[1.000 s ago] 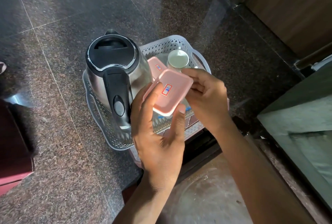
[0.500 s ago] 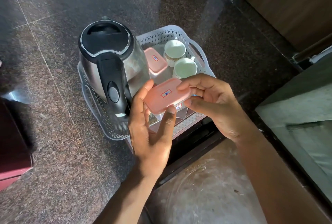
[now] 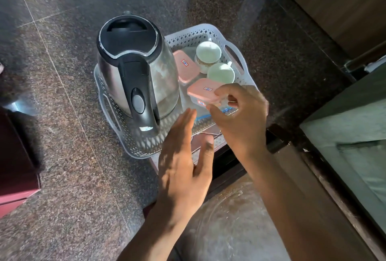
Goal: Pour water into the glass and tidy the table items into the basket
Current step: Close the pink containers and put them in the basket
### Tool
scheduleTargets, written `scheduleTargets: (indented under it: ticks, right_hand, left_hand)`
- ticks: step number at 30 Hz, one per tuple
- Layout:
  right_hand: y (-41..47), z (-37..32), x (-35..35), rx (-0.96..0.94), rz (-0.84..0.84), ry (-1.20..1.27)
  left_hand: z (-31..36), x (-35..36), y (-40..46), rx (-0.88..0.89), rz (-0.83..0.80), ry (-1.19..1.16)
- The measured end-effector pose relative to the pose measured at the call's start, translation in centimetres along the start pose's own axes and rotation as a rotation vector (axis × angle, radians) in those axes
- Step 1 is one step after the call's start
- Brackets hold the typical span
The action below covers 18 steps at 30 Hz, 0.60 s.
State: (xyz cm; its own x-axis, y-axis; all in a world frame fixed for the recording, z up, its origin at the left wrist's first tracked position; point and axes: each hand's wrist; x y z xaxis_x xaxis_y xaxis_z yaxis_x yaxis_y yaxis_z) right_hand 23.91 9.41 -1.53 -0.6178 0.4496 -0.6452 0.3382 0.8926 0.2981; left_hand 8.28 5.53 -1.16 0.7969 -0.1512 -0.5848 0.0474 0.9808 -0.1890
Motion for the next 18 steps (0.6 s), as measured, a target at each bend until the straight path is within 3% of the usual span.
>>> scheduleTargets:
  ticks: [4,8,11,18]
  right_hand:
    - [0.1,-0.4,2.3,-0.038,-0.062,-0.150]
    - [0.6,-0.5,3.7,-0.058,-0.092,-0.259]
    - [0.8,-0.4,4.4,-0.073,-0.104,-0.323]
    - [2.1,0.0,5.1,-0.102,-0.168,-0.429]
  left_hand:
    - [0.0,-0.1,0.0,-0.067,-0.094,0.150]
    - [-0.1,-0.1,-0.1,-0.041,-0.038,0.226]
    - [-0.4,-0.2,-0.1,0.029,-0.017,0.242]
    - [-0.9,-0.6,-0.3,-0.063,-0.133,0.189]
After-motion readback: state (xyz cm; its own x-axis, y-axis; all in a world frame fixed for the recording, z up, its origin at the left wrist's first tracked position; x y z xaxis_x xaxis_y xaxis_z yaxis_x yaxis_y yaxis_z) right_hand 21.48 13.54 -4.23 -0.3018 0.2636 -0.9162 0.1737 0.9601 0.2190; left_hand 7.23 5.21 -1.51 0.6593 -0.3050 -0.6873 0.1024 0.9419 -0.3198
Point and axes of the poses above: each hand's wrist, its own y-axis towards the middle knuckle, its own x-axis out of the palm, z = x × y, and after that the axes turned 15 degrees about -x, right-handed
